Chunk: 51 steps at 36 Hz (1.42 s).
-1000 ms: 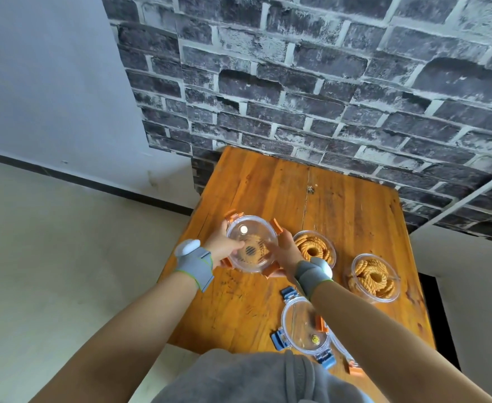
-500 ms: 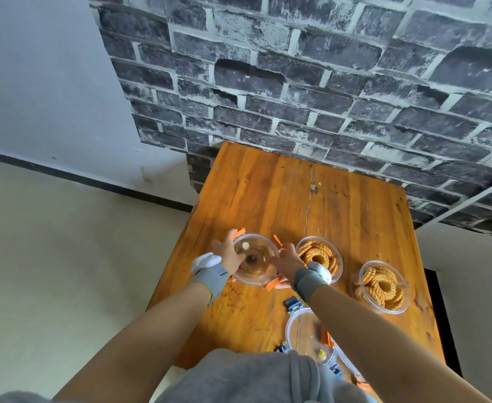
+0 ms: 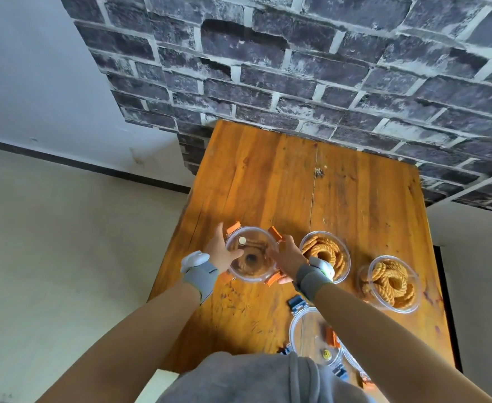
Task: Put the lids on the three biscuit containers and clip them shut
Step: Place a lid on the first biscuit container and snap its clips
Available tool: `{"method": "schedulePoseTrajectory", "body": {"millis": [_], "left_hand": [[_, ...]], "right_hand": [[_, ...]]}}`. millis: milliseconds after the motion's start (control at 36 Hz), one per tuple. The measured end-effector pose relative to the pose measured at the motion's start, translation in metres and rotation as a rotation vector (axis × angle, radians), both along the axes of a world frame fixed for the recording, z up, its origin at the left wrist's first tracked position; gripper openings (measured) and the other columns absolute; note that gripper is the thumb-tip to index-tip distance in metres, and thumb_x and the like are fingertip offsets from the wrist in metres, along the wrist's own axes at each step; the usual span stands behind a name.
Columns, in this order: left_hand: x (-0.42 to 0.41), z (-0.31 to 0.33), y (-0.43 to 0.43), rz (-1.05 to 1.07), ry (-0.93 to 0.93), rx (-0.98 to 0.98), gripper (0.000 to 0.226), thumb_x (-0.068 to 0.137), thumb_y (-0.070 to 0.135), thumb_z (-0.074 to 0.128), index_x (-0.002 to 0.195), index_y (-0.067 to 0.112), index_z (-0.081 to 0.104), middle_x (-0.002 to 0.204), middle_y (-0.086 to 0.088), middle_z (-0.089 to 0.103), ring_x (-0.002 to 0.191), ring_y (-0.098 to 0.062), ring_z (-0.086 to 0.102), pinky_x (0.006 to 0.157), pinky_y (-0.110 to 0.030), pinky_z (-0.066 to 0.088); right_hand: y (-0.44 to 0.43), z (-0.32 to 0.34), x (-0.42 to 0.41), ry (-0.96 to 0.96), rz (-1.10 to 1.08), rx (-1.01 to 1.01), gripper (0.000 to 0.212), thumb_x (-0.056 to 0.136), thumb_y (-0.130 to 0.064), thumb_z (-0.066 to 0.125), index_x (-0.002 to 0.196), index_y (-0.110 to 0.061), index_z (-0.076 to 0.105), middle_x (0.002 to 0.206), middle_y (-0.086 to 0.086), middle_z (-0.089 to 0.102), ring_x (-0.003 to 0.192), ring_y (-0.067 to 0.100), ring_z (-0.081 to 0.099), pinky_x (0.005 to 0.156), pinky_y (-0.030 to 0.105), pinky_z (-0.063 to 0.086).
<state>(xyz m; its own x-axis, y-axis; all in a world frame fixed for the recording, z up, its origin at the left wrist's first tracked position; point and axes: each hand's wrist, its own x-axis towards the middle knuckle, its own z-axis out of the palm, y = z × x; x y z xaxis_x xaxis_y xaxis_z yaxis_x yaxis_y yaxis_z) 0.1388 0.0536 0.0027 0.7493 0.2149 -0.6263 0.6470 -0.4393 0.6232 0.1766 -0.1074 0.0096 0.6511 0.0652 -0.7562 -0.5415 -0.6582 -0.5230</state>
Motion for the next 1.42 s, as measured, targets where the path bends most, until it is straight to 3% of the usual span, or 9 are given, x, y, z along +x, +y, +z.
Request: {"method": "schedulePoseTrajectory", "body": {"millis": [56,111,222,389,667,944,1083,1222,1417], "left_hand": [[0.001,-0.003,0.002,0.019,0.071,-0.002,0.08,0.086,0.023,0.066,0.148,0.007,0.02,0.15,-0.014,0.038,0.133,-0.033,0.043,0.105,-0.038,0.039],[0.003,-0.007,0.005,0.043,0.102,-0.014,0.061,0.083,0.027,0.069,0.132,0.003,0.042,0.132,-0.018,0.053,0.113,-0.03,0.055,0.092,-0.037,0.044],[0.004,-0.017,0.011,0.109,0.116,-0.089,0.039,0.076,0.03,0.075,0.094,0.008,0.048,0.099,-0.012,0.057,0.088,-0.025,0.055,0.075,-0.037,0.045],[0.004,-0.018,0.011,0.136,0.118,-0.13,0.037,0.078,0.027,0.074,0.091,0.009,0.045,0.095,-0.011,0.055,0.084,-0.024,0.052,0.066,-0.034,0.043],[0.005,-0.019,0.008,0.145,0.131,-0.13,0.037,0.079,0.029,0.073,0.095,0.009,0.046,0.104,-0.011,0.058,0.096,-0.028,0.057,0.089,-0.043,0.05],[0.004,-0.019,0.009,0.156,0.139,-0.131,0.039,0.079,0.03,0.072,0.1,0.009,0.048,0.119,-0.016,0.06,0.11,-0.032,0.059,0.094,-0.045,0.051],[0.004,-0.019,0.009,0.165,0.143,-0.141,0.038,0.08,0.03,0.071,0.099,0.009,0.046,0.116,-0.015,0.059,0.108,-0.031,0.059,0.09,-0.043,0.051],[0.005,-0.022,0.008,0.172,0.145,-0.152,0.037,0.081,0.028,0.071,0.097,0.01,0.043,0.105,-0.01,0.055,0.094,-0.025,0.052,0.083,-0.039,0.049],[0.005,-0.021,0.009,0.189,0.156,-0.166,0.037,0.081,0.027,0.071,0.096,0.01,0.043,0.104,-0.009,0.053,0.094,-0.025,0.05,0.078,-0.038,0.046]], "right_hand": [[-0.001,-0.004,-0.003,-0.001,0.001,-0.024,0.046,0.093,-0.035,0.051,0.13,-0.013,0.035,0.11,0.018,0.059,0.086,0.035,0.065,0.069,0.046,0.058],[-0.001,-0.007,-0.004,0.0,0.002,-0.027,0.049,0.092,-0.04,0.05,0.13,-0.012,0.037,0.112,0.018,0.061,0.086,0.035,0.067,0.071,0.046,0.059],[-0.003,-0.009,-0.008,0.07,-0.057,0.027,0.051,0.092,-0.045,0.047,0.128,-0.01,0.039,0.104,0.022,0.066,0.052,0.021,0.059,0.042,0.023,0.05],[-0.008,-0.009,-0.013,0.104,-0.043,0.031,0.056,0.09,-0.055,0.045,0.12,-0.008,0.046,0.066,0.008,0.057,0.051,0.017,0.056,0.044,0.023,0.052],[-0.023,-0.013,-0.024,0.161,0.017,0.091,0.049,0.088,-0.056,0.047,0.113,-0.014,0.049,0.068,0.008,0.062,0.052,0.015,0.061,0.048,0.022,0.054],[-0.021,-0.001,-0.021,0.159,0.126,0.017,0.044,0.093,-0.049,0.043,0.1,-0.006,0.052,0.058,0.007,0.049,0.045,0.016,0.046,0.044,0.021,0.041],[-0.015,-0.002,-0.023,0.221,0.078,0.093,0.047,0.097,-0.043,0.037,0.118,-0.003,0.05,0.068,0.012,0.063,0.053,0.02,0.056,0.054,0.026,0.05],[-0.015,-0.01,-0.022,0.19,0.036,0.165,0.053,0.098,-0.035,0.041,0.138,-0.003,0.028,0.072,0.012,0.064,0.052,0.018,0.063,0.048,0.022,0.053],[-0.015,-0.013,-0.02,0.163,0.062,0.222,0.051,0.099,-0.028,0.041,0.141,-0.008,0.021,0.076,0.02,0.065,0.039,0.011,0.064,0.045,0.019,0.054]]}}
